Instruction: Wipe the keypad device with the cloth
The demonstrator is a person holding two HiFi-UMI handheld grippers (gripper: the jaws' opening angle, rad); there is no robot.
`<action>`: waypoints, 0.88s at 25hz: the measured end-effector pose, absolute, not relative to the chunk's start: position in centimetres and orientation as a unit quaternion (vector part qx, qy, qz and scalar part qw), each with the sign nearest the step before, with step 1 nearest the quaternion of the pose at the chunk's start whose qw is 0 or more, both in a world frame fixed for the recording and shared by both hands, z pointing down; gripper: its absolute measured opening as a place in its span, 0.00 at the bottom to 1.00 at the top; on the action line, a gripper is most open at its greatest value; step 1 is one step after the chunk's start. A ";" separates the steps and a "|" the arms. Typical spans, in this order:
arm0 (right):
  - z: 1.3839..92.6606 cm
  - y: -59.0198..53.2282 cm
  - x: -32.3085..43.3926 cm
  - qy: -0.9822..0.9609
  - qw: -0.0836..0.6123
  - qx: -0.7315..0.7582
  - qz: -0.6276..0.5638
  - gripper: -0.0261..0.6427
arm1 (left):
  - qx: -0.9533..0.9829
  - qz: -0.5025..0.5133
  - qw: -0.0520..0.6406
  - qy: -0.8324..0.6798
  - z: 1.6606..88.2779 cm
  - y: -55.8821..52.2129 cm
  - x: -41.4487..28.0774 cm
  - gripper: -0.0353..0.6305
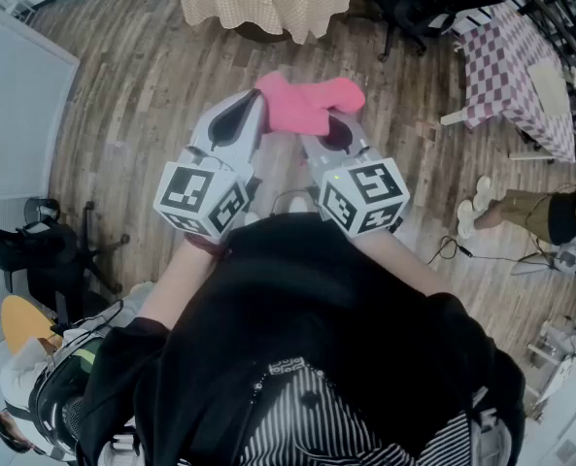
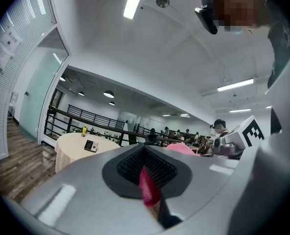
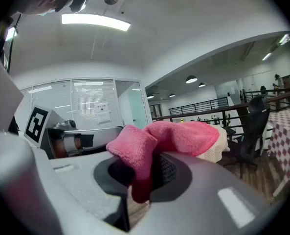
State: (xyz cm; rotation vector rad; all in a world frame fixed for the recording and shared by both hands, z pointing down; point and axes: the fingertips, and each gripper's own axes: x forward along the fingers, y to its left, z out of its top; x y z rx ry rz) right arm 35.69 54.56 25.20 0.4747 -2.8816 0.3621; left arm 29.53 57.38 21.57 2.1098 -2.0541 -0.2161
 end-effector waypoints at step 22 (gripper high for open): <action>27.0 51.0 38.3 -0.974 0.086 0.141 0.156 0.14 | 0.722 -0.048 0.119 -0.680 24.4 54.2 33.2 0.06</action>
